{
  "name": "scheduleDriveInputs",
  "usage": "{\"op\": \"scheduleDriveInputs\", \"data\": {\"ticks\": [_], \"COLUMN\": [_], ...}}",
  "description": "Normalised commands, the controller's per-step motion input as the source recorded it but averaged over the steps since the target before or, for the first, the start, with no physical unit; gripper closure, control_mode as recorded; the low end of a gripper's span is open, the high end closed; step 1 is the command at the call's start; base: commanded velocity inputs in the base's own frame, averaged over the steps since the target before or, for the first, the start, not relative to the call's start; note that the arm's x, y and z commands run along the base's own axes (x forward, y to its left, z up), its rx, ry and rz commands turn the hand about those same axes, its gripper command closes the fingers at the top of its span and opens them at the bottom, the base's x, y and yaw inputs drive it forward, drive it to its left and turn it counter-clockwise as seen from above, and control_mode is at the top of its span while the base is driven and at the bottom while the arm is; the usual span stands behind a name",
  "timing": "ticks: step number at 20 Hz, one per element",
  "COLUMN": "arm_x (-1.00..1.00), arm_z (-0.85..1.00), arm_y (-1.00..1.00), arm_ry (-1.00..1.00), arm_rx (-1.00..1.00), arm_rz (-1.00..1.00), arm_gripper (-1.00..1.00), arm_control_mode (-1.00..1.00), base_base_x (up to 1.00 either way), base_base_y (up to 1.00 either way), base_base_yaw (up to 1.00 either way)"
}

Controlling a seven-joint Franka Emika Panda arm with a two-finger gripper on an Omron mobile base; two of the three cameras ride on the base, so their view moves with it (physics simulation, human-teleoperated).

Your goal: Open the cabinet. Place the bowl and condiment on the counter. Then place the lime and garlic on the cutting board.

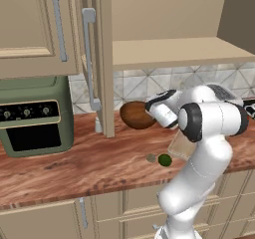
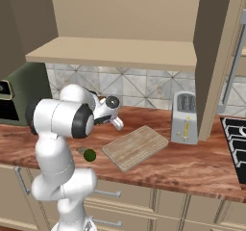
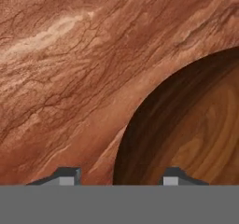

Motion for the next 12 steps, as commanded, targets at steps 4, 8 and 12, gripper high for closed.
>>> {"op": "scheduleDriveInputs", "data": {"ticks": [4,8,12], "arm_x": [-0.55,-0.76,-0.70], "arm_z": [0.70,0.94,1.00], "arm_y": [-0.03,0.01,0.23], "arm_ry": [-0.07,0.01,0.13], "arm_rx": [0.00,0.00,-0.07], "arm_rz": [0.04,0.07,0.09], "arm_gripper": [-1.00,-1.00,-1.00], "arm_control_mode": [-1.00,-1.00,-1.00], "base_base_x": [0.00,0.00,0.00], "base_base_y": [0.00,0.00,0.00], "base_base_yaw": [0.00,0.00,0.00]}}
